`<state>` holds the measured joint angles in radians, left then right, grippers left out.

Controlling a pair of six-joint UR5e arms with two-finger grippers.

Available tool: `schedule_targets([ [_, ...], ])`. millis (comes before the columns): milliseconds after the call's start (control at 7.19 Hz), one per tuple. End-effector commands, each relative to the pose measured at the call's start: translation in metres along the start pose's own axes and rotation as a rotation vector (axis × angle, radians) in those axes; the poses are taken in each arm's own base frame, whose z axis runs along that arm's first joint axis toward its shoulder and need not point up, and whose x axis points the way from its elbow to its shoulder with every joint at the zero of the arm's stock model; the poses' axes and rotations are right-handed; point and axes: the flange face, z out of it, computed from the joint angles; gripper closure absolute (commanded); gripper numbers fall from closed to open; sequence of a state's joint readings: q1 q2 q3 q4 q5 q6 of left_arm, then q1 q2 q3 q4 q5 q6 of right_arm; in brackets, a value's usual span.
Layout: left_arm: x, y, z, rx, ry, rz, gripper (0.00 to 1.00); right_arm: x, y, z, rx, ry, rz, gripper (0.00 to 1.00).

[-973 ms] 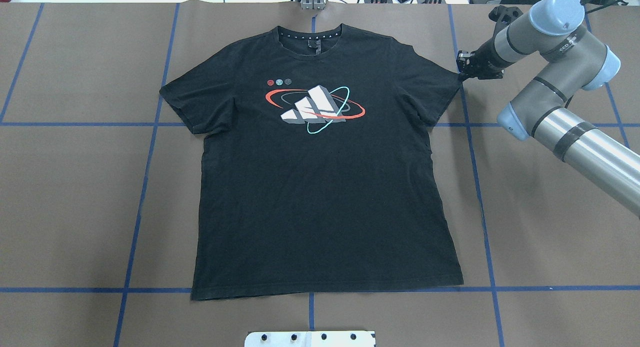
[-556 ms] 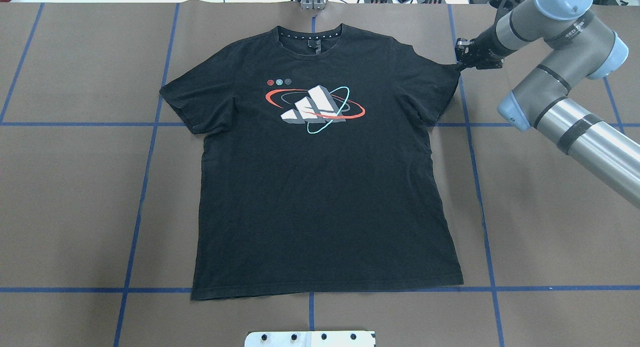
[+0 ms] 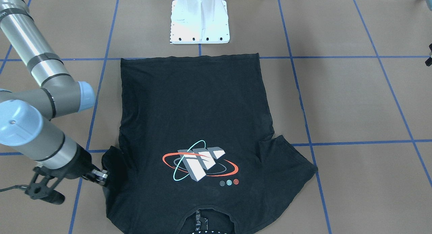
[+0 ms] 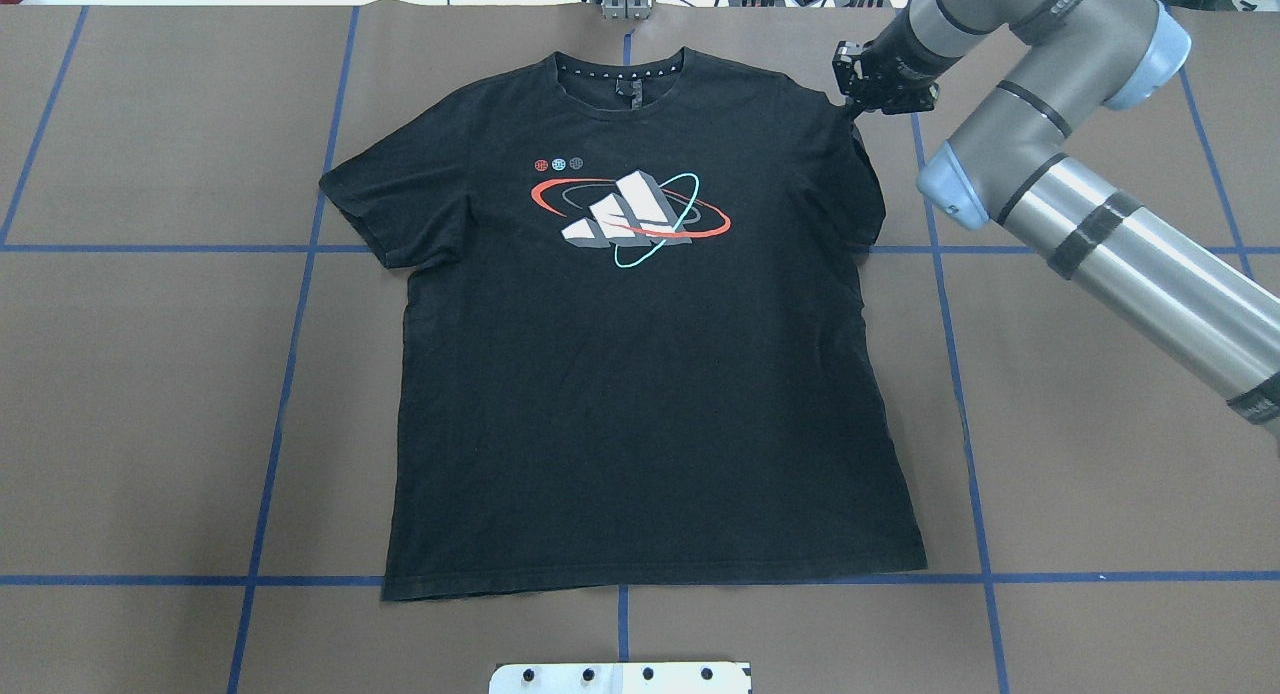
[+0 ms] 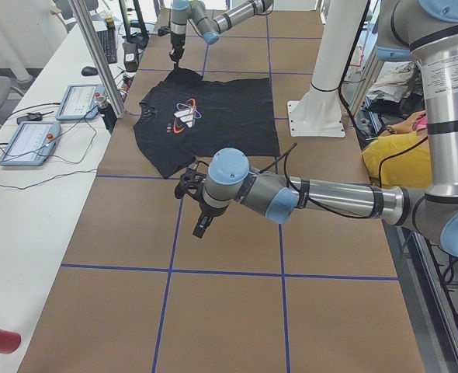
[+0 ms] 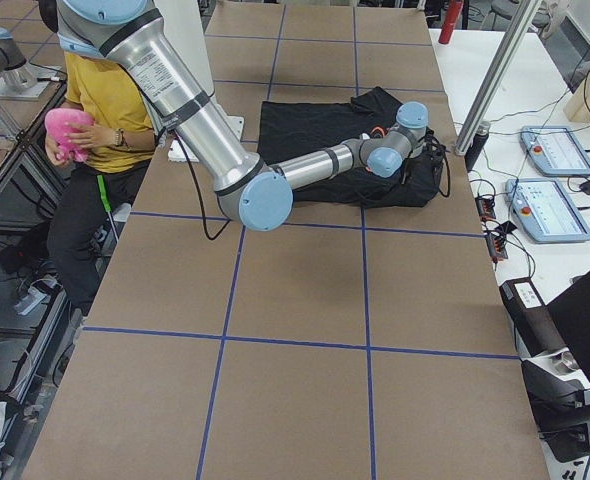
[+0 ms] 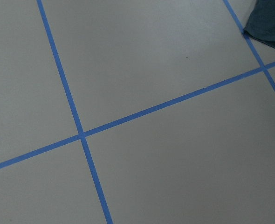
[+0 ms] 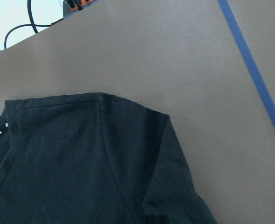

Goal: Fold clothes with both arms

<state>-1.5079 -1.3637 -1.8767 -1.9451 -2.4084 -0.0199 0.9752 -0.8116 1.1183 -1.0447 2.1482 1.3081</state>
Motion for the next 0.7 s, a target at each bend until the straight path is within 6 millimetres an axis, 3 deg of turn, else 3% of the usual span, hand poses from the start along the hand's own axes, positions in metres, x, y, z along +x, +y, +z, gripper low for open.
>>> schedule_targets([
  [0, 0.000, 0.000, 0.000, -0.001, 0.000, -0.002, 0.00, -0.063, 0.024, 0.035, 0.023, 0.032, 0.013, 1.00],
  [556, 0.000, 0.000, 0.000, 0.000, 0.000, -0.001, 0.00, -0.083, 0.064, 0.066, 0.044, 0.052, -0.031, 1.00],
])
